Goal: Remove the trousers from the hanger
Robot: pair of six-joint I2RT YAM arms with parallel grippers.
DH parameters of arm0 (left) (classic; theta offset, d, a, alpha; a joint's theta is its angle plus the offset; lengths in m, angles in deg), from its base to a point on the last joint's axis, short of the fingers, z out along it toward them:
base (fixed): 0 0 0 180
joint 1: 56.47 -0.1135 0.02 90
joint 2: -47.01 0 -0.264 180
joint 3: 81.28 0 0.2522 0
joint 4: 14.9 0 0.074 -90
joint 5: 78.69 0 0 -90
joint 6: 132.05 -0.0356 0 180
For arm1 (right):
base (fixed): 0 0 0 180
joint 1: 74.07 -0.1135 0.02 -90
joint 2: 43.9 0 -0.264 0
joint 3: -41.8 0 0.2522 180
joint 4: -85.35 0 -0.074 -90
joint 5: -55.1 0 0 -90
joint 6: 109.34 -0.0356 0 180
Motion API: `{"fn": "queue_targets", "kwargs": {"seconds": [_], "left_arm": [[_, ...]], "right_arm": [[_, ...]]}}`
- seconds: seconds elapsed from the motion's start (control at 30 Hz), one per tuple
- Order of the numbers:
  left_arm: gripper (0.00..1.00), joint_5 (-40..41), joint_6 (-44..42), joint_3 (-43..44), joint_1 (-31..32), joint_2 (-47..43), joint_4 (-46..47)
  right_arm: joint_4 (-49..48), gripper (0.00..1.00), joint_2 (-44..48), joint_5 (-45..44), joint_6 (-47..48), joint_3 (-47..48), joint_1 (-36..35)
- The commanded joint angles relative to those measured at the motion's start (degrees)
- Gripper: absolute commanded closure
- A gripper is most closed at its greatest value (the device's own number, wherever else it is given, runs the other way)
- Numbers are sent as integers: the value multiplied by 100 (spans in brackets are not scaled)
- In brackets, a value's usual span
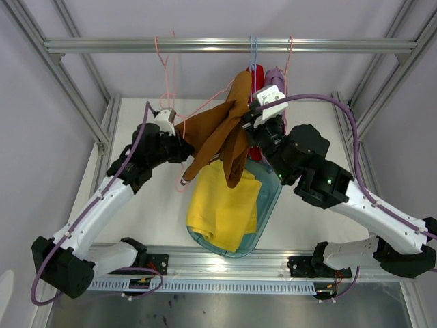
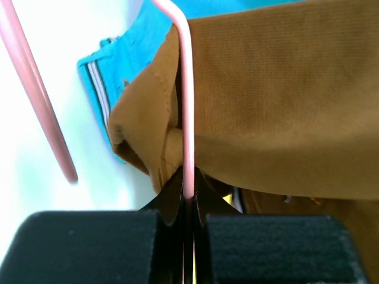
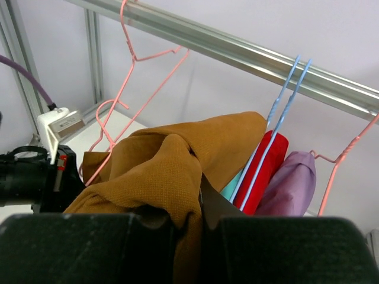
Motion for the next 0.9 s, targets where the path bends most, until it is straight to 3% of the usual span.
{"fn": "queue_targets", "kwargs": {"seconds": [0.0,0.3,0.87], "left_arm": [[100,1174,-411,254,311,190,-415],[100,2098,-641,342,980,348,-784],[99,2723,-614,192,980,594,-1400]], "right_arm": [[-832,100,404,-110,29,692,22],[-411,100,298,-39,2,1219,57],[64,100,649,49,-138,1281,31]]}}
